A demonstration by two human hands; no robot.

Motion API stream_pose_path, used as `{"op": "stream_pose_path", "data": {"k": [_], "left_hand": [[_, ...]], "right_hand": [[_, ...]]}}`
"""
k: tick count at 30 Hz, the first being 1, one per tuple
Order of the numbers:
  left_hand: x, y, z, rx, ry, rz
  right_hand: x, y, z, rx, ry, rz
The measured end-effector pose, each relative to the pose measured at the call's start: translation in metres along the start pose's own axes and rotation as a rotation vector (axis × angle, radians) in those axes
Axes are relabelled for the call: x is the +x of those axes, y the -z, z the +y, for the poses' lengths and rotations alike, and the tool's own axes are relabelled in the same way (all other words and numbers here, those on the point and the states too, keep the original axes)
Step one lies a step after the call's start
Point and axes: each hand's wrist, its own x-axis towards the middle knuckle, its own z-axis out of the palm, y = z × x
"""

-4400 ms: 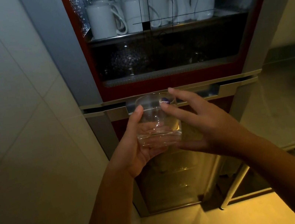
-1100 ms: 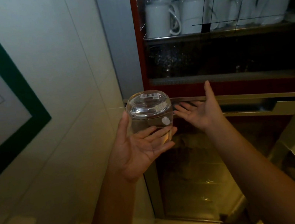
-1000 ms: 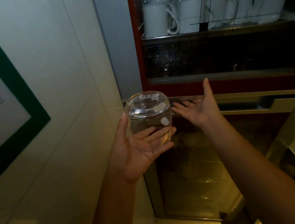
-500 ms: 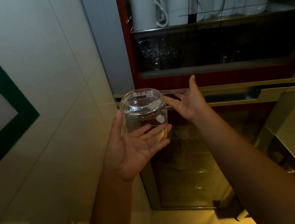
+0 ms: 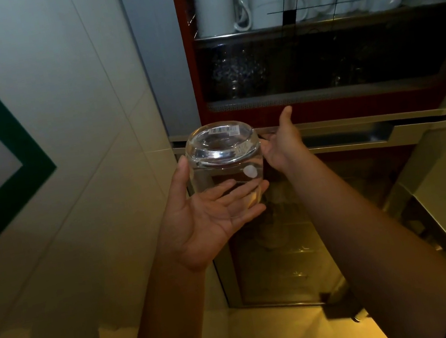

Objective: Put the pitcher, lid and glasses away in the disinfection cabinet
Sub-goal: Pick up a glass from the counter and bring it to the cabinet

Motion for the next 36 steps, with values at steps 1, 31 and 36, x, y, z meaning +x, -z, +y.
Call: {"op": "stream_pose_path", "data": {"k": [1, 31, 36], "left_hand": [[0.000, -0.001, 0.000, 0.002, 0.003, -0.001], [-0.038, -0.026, -0.048, 0.094, 0.041, -0.037], [-0.064, -0.029, -0.058, 0.059, -0.034, -0.008]], "right_hand": [[0.002, 0.000, 0.001, -0.003, 0.000, 0.015], [-0.058, 0.064, 0.004, 0.138, -0.217, -0.323], [-0.083, 0.067, 0.008, 0.223, -0.186, -0.313]]}}
